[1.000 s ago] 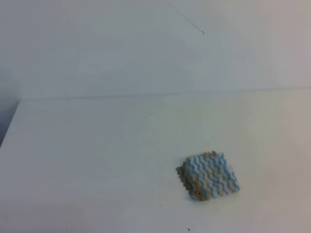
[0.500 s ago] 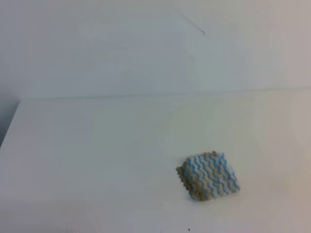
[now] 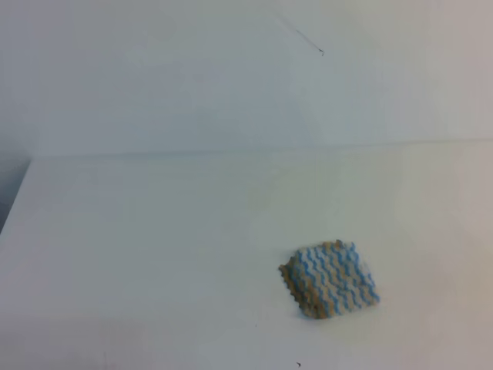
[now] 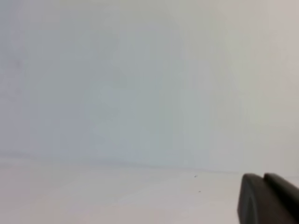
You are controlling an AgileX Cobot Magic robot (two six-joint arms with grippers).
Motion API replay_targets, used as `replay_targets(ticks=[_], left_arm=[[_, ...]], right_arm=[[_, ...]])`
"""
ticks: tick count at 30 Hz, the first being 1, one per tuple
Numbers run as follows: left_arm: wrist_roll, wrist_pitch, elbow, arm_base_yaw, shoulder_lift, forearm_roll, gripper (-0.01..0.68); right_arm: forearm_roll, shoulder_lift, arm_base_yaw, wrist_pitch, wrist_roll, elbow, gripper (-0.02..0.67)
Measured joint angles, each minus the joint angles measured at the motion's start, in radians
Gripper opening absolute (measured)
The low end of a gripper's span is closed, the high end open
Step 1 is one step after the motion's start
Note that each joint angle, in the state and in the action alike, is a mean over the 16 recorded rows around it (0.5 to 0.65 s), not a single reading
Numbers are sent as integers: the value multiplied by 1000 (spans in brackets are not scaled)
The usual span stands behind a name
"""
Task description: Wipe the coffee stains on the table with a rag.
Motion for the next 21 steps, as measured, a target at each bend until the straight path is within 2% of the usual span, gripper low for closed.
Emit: replay_targets(ticks=[5,9,13,21], left_arm=[[0,0,0,0,0,0,-1],[0,0,0,0,0,0,-1],[0,1,0,0,0,0,-1],[-1,2,0,0,0,0,-1]], right_arm=[[81,-79,-185,-132,-118,116,-4],[122,-128,-256,-186,-154,209,-4],[139,-154,-261,-167,-167,275,-4],[143,-160,-209,-79,-171,320,-4]])
